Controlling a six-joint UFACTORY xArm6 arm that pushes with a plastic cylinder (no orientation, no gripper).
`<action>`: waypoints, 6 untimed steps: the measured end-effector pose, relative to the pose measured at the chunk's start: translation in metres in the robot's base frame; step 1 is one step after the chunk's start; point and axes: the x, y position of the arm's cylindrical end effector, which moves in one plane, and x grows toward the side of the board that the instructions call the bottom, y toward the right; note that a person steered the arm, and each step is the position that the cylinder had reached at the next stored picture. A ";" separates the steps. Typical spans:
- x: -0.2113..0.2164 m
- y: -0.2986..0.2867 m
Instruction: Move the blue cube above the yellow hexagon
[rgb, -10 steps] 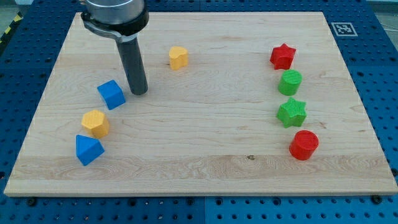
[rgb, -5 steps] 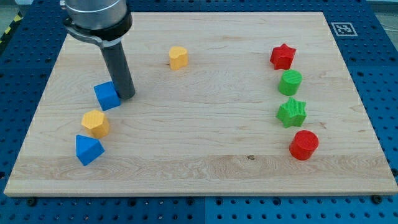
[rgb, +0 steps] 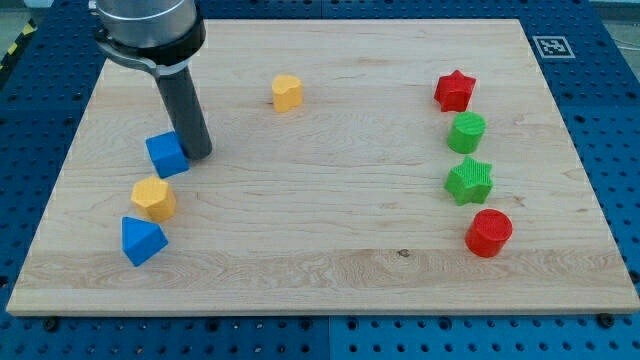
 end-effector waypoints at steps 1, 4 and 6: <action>0.000 -0.001; 0.000 -0.004; -0.016 -0.003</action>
